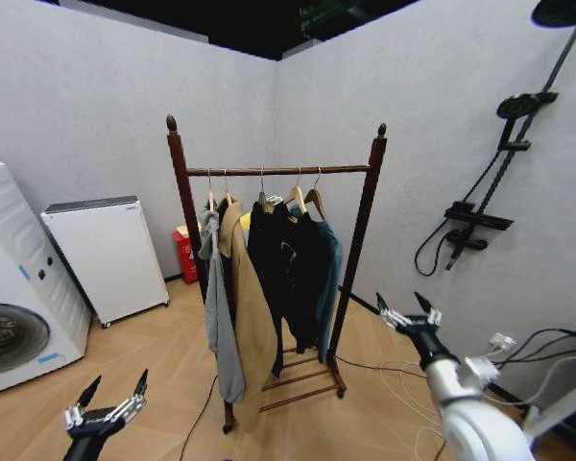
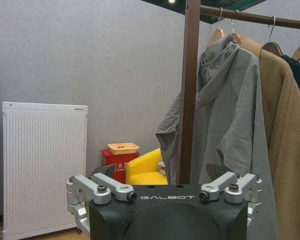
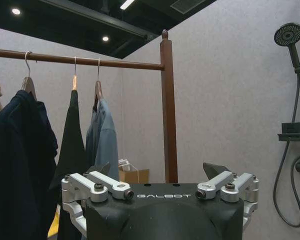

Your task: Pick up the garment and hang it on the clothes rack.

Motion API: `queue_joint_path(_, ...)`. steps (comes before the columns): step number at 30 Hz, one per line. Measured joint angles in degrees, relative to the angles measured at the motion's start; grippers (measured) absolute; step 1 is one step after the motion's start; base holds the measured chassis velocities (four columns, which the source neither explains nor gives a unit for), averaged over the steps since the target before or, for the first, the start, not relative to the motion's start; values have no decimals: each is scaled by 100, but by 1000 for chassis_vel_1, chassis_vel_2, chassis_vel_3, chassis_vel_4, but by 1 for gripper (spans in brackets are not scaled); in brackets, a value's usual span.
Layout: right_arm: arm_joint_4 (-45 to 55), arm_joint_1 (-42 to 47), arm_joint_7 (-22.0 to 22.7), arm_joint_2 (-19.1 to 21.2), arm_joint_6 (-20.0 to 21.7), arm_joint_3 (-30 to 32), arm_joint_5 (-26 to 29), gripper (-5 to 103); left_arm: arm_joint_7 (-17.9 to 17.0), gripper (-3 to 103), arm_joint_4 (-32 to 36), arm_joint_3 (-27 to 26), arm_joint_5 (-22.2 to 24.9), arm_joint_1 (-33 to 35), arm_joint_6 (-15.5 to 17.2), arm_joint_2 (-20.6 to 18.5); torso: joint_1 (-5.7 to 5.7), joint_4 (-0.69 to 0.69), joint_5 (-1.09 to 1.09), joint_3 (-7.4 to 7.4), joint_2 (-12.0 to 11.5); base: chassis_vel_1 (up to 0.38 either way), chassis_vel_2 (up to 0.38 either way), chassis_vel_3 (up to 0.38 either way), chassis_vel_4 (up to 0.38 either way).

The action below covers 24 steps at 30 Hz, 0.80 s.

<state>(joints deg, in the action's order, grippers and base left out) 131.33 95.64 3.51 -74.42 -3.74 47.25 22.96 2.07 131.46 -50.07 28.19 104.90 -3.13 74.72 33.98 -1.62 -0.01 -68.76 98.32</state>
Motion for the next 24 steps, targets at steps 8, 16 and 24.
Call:
queue_joint_path(8,152,1278,91,-254,-1077,-476,-782,100,1,100,0,0,0,0,0,0,2,1,0,-1,-1,0,0,0,0)
queue_joint_path(16,286,1392,297,-309,-1149,-610,-930,100,1,100,0,0,0,0,0,0,2,0,1,-1,-1,0,0,0,0)
queue_joint_path(24,228,1385,384,-327,-1077,-642,-1051,100,1,100,0,0,0,0,0,0,2,0,2,-1,-2,0,0,0,0)
